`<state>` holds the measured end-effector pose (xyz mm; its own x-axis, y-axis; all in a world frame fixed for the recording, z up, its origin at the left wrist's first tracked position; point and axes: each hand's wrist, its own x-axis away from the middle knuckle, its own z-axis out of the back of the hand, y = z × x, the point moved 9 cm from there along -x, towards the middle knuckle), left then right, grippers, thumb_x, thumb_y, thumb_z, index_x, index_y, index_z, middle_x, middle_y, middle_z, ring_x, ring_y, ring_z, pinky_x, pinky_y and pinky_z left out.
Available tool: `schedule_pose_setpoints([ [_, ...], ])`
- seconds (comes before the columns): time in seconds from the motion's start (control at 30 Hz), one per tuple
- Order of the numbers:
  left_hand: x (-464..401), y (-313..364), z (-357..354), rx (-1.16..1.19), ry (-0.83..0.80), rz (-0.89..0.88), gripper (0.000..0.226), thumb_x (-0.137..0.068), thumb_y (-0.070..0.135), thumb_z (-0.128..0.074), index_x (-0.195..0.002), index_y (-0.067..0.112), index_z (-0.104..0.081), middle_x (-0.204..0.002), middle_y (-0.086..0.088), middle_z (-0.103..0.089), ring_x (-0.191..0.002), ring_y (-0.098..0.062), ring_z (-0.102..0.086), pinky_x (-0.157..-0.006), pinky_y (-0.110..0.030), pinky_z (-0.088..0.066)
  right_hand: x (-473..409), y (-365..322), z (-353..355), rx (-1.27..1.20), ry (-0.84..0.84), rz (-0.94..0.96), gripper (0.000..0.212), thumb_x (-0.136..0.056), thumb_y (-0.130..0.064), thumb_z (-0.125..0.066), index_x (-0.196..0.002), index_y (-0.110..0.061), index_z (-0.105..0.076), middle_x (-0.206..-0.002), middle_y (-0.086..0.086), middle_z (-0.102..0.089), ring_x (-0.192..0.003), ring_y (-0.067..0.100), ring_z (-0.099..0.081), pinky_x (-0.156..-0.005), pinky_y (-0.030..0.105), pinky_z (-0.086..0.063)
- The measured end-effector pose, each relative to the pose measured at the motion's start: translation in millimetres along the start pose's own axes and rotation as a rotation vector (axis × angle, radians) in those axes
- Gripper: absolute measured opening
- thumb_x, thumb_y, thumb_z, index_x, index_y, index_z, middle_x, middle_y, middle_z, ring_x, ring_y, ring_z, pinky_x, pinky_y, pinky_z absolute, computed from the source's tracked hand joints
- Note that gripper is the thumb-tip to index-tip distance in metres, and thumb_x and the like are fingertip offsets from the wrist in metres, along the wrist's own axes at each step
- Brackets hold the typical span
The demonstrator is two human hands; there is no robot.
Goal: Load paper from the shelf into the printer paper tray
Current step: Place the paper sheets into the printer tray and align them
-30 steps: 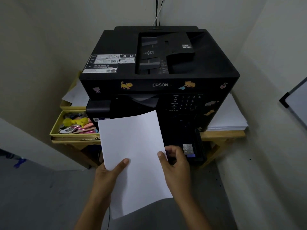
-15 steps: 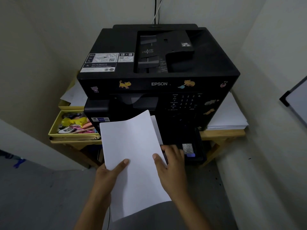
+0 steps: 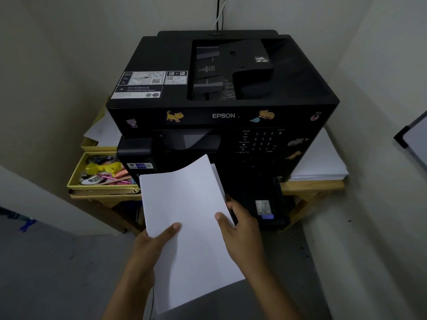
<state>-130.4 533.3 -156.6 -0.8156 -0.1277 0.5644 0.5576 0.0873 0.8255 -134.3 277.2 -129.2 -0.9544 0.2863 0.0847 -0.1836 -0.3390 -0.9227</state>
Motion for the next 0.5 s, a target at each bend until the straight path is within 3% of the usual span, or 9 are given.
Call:
schedule_pose_setpoints([
  [0.17, 2.0, 2.1, -3.7, 0.001, -0.015, 0.010, 0.068, -0.058, 0.045, -0.092, -0.119, 0.027, -0.066, -0.113, -0.010, -0.075, -0.102, -0.038, -0.071, -0.093, -0.060, -0.057, -5.1, 7.9, -2.5, -0.014, -0.017, -0.028, 0.034, -0.102, -0.039, -0.071, -0.134, -0.027, -0.068, -0.129, -0.011, -0.073, -0.121, 0.007, -0.067, -0.103, 0.032, -0.060],
  [0.3, 2.1, 2.6, -4.7, 0.013, -0.026, 0.021, 0.073, -0.052, 0.050, -0.094, -0.117, 0.030, -0.065, -0.116, -0.009, -0.075, -0.105, -0.038, -0.071, -0.095, -0.061, -0.058, -4.8, 3.0, 0.5, -0.109, -0.028, -0.033, 0.025, -0.101, -0.030, -0.073, -0.126, -0.030, -0.071, -0.123, -0.016, -0.074, -0.116, -0.001, -0.068, -0.095, 0.017, -0.057],
  [0.4, 2.0, 0.8, -3.5, 0.022, -0.031, 0.051, 0.076, -0.050, 0.048, -0.096, -0.117, 0.028, -0.066, -0.115, -0.011, -0.076, -0.105, -0.040, -0.072, -0.095, -0.062, -0.058, -5.3, 0.6, 1.0, -0.173, -0.068, -0.031, 0.019, -0.101, -0.027, -0.074, -0.113, -0.042, -0.070, -0.124, -0.019, -0.074, -0.115, -0.002, -0.069, -0.098, 0.024, -0.058],
  [0.5, 3.3, -1.1, -2.2, 0.026, -0.023, 0.084, 0.073, -0.053, 0.047, -0.095, -0.117, 0.025, -0.067, -0.112, -0.013, -0.077, -0.103, -0.042, -0.072, -0.094, -0.062, -0.058, -7.9, 6.7, 0.3, -0.147, -0.075, -0.044, 0.019, -0.101, -0.034, -0.073, -0.119, -0.038, -0.071, -0.125, -0.015, -0.074, -0.115, 0.004, -0.070, -0.100, 0.034, -0.061],
])
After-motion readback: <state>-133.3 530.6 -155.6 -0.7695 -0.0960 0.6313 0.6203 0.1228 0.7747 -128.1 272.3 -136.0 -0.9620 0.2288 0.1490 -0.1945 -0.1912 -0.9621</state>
